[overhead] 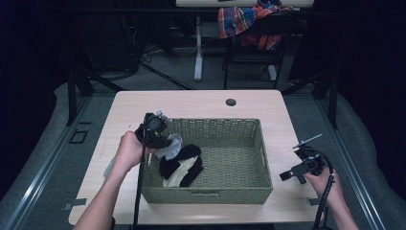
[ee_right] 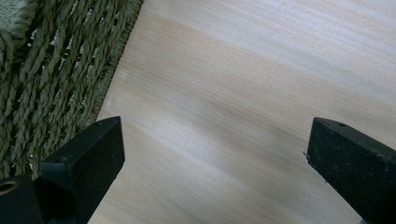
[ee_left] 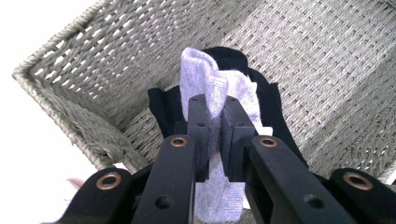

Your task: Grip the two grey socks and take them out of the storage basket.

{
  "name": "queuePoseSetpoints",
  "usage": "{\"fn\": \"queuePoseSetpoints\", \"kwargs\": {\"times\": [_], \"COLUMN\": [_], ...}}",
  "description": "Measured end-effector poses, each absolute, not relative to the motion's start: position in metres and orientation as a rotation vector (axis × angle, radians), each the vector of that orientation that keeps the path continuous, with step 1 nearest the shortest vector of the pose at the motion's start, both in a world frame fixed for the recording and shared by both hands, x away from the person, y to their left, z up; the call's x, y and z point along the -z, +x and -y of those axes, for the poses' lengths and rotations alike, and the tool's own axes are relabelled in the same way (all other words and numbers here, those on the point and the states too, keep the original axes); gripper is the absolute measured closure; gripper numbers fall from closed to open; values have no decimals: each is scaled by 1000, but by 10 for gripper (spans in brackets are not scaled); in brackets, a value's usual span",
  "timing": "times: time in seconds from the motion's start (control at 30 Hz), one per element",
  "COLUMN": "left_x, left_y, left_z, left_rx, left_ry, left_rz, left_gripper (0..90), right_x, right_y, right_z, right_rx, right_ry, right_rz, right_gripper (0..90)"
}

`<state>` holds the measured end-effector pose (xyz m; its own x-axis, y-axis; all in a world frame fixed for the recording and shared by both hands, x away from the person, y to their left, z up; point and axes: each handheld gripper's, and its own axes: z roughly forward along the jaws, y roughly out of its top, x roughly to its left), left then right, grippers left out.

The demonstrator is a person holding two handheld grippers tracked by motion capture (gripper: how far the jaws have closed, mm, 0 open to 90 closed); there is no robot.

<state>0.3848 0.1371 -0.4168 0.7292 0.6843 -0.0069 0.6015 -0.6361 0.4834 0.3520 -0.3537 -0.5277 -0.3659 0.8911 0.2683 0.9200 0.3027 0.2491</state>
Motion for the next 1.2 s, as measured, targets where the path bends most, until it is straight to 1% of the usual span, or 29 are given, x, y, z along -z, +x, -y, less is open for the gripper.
{"fn": "queuePoseSetpoints", "kwargs": {"times": [0.5,0.53,0.57,0.6,0.87,1.0,1.2], "left_x": [387,385,384,381,374,373,373], "left_y": [378,378,378,377,374,374,373], "left_z": [-151,-153,-154,-157,-176,-190,-214], "left_rx": [-325,-328,-332,-351,-414,-455,-469], "left_ry": [2396,2389,2389,2383,2357,2341,2290], "left_rz": [-979,-979,-984,-993,-1049,-1107,-1177], "left_gripper": [842,843,843,843,844,844,844], "right_x": [526,529,529,526,527,525,526], "right_y": [349,347,347,348,346,348,348], "right_z": [357,356,356,358,357,359,358], "right_rx": [517,584,581,535,567,530,526], "right_ry": [-1694,-1747,-1746,-1713,-1743,-1713,-1710], "right_rz": [2487,2449,2450,2474,2454,2478,2477], "right_gripper": [40,40,40,41,41,41,41]}}
